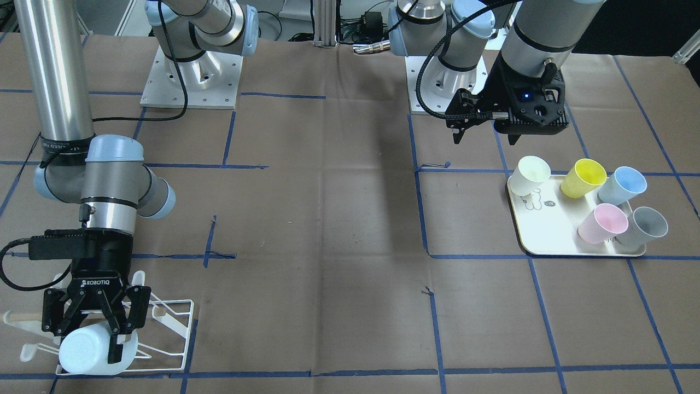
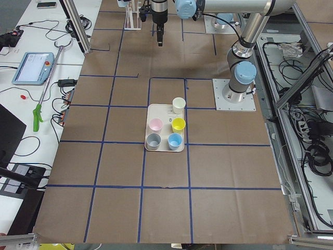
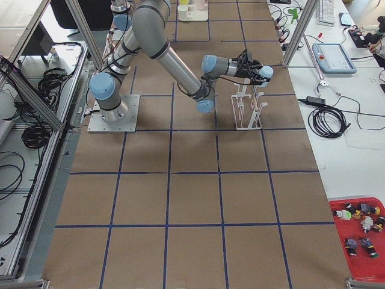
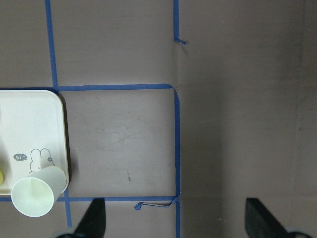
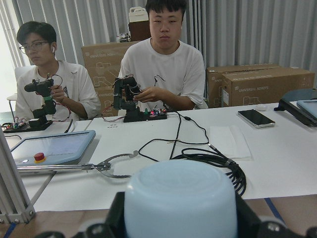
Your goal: Transfer IKEA cup to right arm and place on rack
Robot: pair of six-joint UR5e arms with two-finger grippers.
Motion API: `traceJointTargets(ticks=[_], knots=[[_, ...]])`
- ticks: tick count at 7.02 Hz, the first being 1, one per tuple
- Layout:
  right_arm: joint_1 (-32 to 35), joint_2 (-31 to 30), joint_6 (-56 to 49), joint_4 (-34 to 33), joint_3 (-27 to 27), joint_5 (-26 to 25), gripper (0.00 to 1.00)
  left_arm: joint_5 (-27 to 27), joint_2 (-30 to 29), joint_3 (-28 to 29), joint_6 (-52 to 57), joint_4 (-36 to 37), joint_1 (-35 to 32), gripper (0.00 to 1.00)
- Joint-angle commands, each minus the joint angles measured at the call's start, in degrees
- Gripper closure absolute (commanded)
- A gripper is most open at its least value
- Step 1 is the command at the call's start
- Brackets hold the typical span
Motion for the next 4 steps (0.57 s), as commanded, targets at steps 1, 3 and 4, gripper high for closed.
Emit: traceJointTargets(ticks=[1,3,4], knots=[[-0.2,1.5,0.0,-0.1,0.0,0.0,0.73,-0.2,7.0,-10.2,9.5,0.7,11.8,0.02],[-0.2,1.5,0.3,-0.1,0.3,0.3,0.56,-0.1,15.0,-19.5,22.7,2.8,24.1,0.03],[-0.3,1.5,1.0,0.1,0.2,0.2,0.01,-0.1,17.7,-22.4,25.2,3.4,28.1,0.03]])
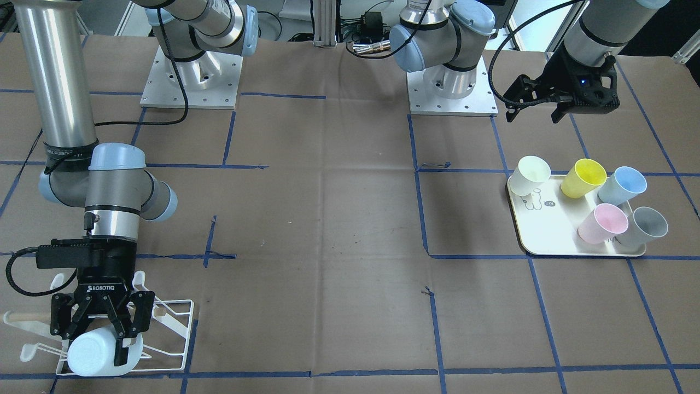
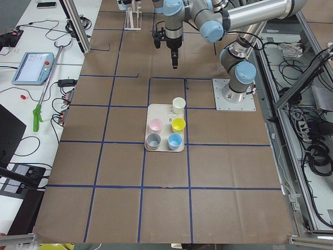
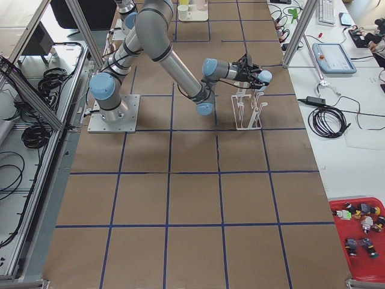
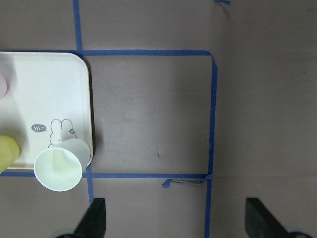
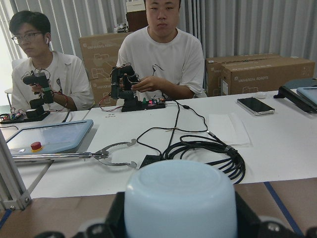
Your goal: Transfer IKEA cup to right arm and place on rack
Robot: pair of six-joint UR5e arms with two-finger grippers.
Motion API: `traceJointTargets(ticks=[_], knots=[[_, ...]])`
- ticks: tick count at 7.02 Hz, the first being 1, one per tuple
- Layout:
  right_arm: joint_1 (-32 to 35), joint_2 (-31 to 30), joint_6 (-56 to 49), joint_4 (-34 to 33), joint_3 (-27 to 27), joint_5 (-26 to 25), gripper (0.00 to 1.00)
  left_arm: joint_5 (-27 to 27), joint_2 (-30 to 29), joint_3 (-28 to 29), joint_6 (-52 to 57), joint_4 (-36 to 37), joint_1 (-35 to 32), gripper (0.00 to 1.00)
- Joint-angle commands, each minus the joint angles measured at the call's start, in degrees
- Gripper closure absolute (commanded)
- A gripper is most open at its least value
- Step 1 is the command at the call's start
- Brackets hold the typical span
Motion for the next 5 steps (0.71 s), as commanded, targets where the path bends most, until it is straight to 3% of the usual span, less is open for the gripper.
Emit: traceJointTargets(ticks=[1,5], knots=[[-0.1,-0.1,0.6,0.2,0.1,0.0,0.00,0.0,4.1,-5.0,6.4,2.7,6.6,0.02],[-0.1,-2.6,0.6,0.2,-0.2,0.1,0.00,-0.1,-1.8,-5.2,7.3,9.0,6.7,0.02]])
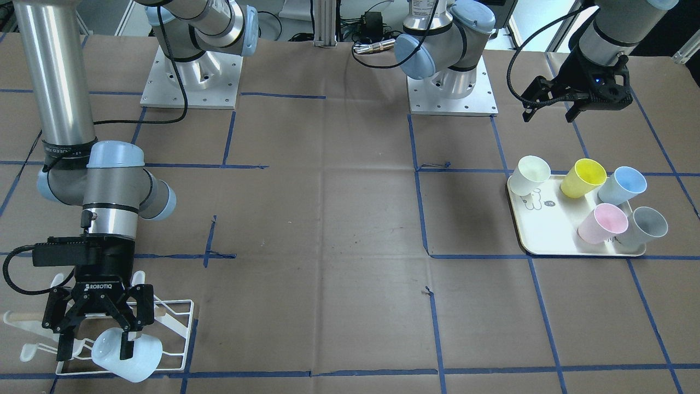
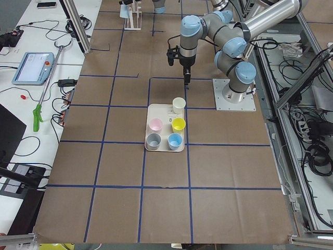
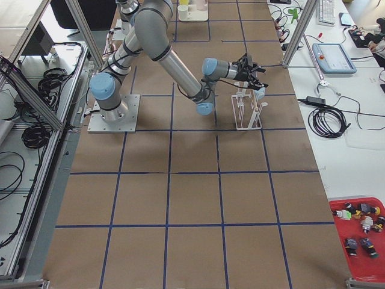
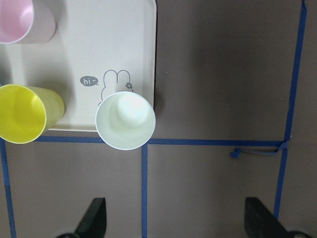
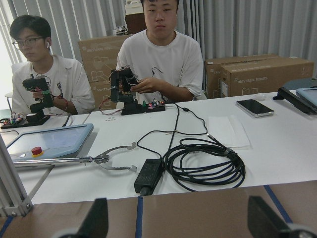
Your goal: Transfer IKEA cup to right arm and place on rack
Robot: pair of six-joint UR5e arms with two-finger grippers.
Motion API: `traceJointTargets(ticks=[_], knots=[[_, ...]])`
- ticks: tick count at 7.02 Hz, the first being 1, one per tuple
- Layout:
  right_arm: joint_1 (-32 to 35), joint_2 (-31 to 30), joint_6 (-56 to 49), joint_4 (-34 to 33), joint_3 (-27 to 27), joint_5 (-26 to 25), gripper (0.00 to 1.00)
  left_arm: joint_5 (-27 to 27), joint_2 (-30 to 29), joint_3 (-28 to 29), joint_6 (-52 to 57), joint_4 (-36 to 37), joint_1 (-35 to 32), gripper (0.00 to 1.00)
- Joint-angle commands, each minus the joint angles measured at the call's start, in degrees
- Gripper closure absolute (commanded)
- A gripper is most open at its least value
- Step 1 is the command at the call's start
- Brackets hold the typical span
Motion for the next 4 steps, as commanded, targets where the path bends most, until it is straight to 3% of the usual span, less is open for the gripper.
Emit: traceJointTargets(ticks=[1,3,4], knots=[[0.0,-4.0,0.0,0.0,-0.2,0.1,0.00,0.0,-4.1,-1.1,0.2,3.0,0.0,0.03],[0.1,-8.2,0.1,0.0,0.0,0.2,0.00,-0.1,-4.6,-7.4,0.2,12.1,0.0,0.03],[0.1,-11.1,0.1,0.0,0.2,4.9,0.00,-0.2,-5.2,-9.8,0.3,16.8,0.0,0.03]])
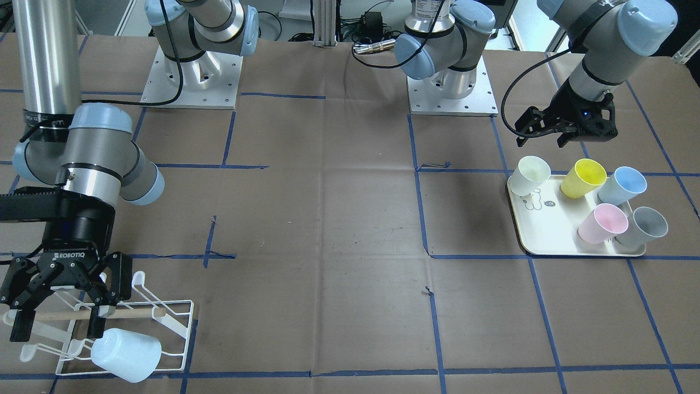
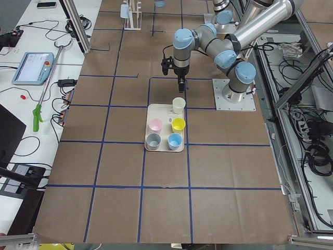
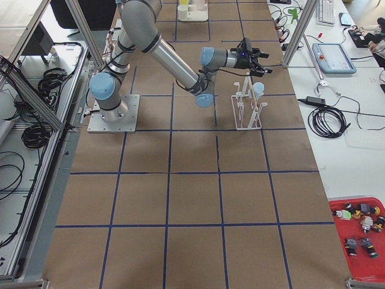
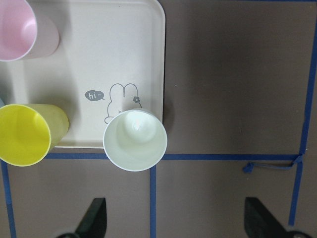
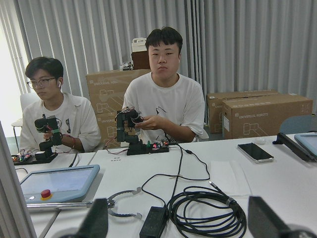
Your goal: Transfer IKEA cup to right arm and place on rack
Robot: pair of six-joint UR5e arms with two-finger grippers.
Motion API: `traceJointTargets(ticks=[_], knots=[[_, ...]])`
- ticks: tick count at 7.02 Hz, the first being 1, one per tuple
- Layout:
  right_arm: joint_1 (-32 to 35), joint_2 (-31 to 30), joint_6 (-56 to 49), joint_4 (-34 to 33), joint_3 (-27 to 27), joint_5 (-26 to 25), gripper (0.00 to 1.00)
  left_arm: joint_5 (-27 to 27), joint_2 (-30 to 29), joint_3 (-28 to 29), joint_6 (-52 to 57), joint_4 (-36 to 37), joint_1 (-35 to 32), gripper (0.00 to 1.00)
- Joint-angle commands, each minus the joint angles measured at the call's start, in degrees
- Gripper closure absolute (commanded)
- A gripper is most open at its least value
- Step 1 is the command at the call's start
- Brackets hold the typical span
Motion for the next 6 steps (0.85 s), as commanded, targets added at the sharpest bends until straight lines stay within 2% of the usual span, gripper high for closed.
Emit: traceJointTargets(ticks=[1,2,3,4,6], knots=[[0.0,-5.9,0.0,0.0,1.4,8.7,0.00,0.0,-2.9,-3.6,0.0,6.9,0.0,0.03],[0.1,-7.7,0.8,1.4,3.5,9.7,0.00,-0.2,-5.2,-3.9,0.0,8.9,0.0,0.03],[0.2,-9.1,6.6,4.4,3.9,9.7,0.00,-0.1,-6.4,-5.3,0.0,9.1,0.0,0.03],[0.4,-10.4,14.6,5.5,4.0,9.8,0.00,0.1,-6.9,-7.2,0.1,12.3,0.0,0.03],[1.6,-11.4,30.2,7.5,4.3,18.0,0.00,0.4,-7.7,-8.5,0.1,13.1,0.0,0.03]])
